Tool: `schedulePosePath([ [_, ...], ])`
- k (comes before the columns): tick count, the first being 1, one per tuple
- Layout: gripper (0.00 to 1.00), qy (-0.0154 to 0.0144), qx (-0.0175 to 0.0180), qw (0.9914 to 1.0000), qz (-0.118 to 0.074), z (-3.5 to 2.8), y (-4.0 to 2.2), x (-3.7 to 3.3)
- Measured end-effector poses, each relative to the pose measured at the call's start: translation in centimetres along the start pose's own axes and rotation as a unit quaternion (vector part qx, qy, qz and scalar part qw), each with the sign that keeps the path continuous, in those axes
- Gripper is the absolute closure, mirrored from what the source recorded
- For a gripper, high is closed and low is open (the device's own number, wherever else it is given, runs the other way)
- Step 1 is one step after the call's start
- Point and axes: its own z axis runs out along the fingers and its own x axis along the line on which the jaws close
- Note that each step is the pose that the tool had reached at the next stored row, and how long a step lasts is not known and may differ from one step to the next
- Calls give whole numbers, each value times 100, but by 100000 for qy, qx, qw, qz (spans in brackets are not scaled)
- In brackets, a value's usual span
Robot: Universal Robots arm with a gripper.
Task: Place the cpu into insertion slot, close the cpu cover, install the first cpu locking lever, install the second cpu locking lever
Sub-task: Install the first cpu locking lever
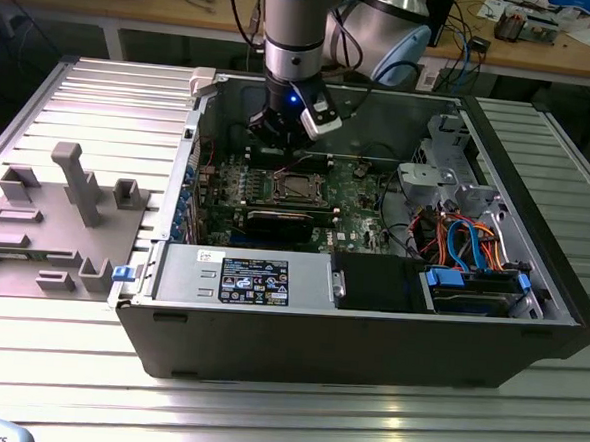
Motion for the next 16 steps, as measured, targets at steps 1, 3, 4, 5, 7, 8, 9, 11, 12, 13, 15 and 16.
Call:
schedulePosePath([
  [1, 89, 59, 34, 100000, -21, 11, -1, -21],
  [3, 89, 210, 42, 100000, -55, 33, -5, -67],
  [4, 89, 253, 42, 100000, -65, 40, -6, -79],
  [5, 89, 350, 59, 99999, -100, 53, -8, -103],
  [7, 89, 480, 79, 99999, -126, 70, -10, -135],
  [8, 89, 535, 80, 99998, -139, 79, -11, -150],
  [9, 89, 582, 76, 99998, -152, 86, -12, -163],
  [11, 89, 686, 76, 99997, -177, 103, -14, -187],
  [12, 89, 736, 80, 99997, -185, 112, -16, -198],
  [13, 89, 783, 76, 99997, -192, 122, -17, -209],
  [15, 89, 847, 74, 99996, -197, 137, -18, -223],
  [16, 89, 886, 71, 99996, -201, 146, -19, -230],
])
